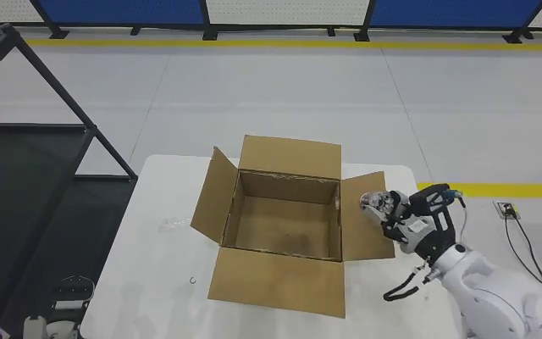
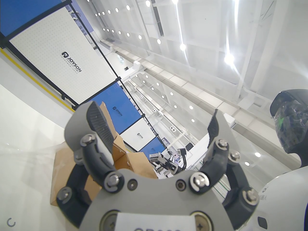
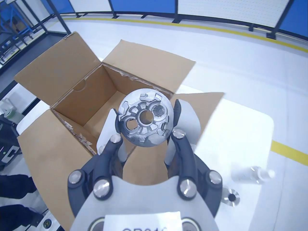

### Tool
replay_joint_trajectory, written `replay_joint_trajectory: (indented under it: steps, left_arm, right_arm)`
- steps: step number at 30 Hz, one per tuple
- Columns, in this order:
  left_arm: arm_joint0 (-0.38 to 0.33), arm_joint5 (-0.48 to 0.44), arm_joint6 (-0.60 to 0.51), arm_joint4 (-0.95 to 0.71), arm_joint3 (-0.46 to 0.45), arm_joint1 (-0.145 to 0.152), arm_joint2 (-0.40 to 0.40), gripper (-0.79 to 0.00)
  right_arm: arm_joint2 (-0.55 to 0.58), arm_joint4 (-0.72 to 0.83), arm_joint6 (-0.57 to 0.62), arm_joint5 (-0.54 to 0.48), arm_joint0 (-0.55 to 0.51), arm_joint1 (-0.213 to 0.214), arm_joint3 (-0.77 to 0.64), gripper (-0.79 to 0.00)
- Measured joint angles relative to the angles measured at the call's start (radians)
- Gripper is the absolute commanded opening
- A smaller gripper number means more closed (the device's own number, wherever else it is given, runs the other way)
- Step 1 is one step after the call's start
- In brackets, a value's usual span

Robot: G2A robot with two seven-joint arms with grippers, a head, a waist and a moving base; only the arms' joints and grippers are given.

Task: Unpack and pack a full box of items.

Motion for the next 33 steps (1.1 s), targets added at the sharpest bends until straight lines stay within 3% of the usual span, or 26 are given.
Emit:
replay_joint_trajectory:
  steps: [7,14,18,33]
  left_arm:
    - [0.0,0.0,0.0,0.0,0.0,0.0,0.0,0.0]
    - [0.0,0.0,0.0,0.0,0.0,0.0,0.0,0.0]
    - [0.0,0.0,0.0,0.0,0.0,0.0,0.0,0.0]
    - [0.0,0.0,0.0,0.0,0.0,0.0,0.0,0.0]
  right_arm:
    - [0.248,0.133,-0.063,-0.046,-0.214,0.012,-0.017,-0.785]
    - [0.319,0.094,-0.05,-0.099,-0.313,0.024,0.058,-0.785]
    - [0.29,0.057,-0.044,-0.139,-0.308,0.033,0.122,-0.785]
    - [0.179,-0.03,0.032,-0.126,-0.152,0.066,0.385,-0.785]
